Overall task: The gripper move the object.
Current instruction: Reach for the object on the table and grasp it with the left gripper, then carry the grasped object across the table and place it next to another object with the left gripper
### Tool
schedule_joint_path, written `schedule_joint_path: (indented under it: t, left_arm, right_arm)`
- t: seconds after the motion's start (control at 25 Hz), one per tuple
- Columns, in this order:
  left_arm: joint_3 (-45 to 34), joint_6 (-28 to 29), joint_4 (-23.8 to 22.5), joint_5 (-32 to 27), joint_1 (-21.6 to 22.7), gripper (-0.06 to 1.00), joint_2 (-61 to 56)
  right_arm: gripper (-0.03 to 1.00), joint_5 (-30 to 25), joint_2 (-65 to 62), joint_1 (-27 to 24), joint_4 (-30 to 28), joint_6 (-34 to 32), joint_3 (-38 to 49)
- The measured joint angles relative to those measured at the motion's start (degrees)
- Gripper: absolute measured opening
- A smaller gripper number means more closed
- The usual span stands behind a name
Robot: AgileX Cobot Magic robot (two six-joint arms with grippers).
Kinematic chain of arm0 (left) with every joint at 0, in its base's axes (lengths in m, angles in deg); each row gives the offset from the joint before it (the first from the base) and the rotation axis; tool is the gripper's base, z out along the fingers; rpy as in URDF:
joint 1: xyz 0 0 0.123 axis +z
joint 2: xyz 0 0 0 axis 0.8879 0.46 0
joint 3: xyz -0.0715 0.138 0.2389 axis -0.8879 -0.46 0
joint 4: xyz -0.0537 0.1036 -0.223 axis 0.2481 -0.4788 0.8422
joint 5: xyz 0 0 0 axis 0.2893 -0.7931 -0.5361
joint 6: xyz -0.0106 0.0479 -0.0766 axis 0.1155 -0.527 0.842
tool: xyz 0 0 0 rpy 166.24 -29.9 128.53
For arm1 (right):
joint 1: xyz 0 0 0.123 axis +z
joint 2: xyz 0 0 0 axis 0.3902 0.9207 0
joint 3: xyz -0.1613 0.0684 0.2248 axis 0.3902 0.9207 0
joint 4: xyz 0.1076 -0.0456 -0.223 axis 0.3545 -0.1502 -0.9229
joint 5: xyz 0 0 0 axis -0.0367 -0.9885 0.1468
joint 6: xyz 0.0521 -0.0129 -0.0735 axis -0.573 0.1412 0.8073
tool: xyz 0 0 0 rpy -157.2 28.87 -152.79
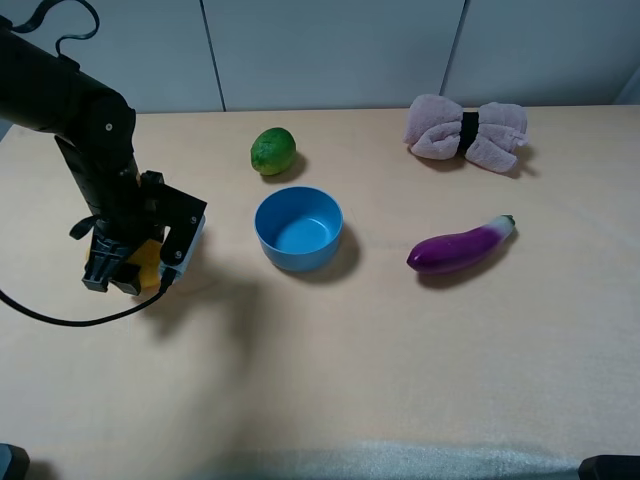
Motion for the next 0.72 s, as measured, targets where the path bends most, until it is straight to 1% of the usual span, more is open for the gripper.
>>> schedule_joint_path:
  t: [0.2,0.56,0.72]
  left_arm:
    - [0.0,0.0,0.0,0.0,0.0,0.72,0.0]
    - [0.0,0.0,0.0,0.0,0.0,0.72,0.0]
    - [0.0,1.0,0.0,0.0,0.0,0.72,0.0]
  right_arm:
    - [0.69,0.0,0.0,0.0,0.0,0.0,0.0]
    - [0.69,0.0,0.0,0.0,0.0,0.0,0.0]
    - [0.69,0.0,0.0,0.0,0.0,0.0,0.0]
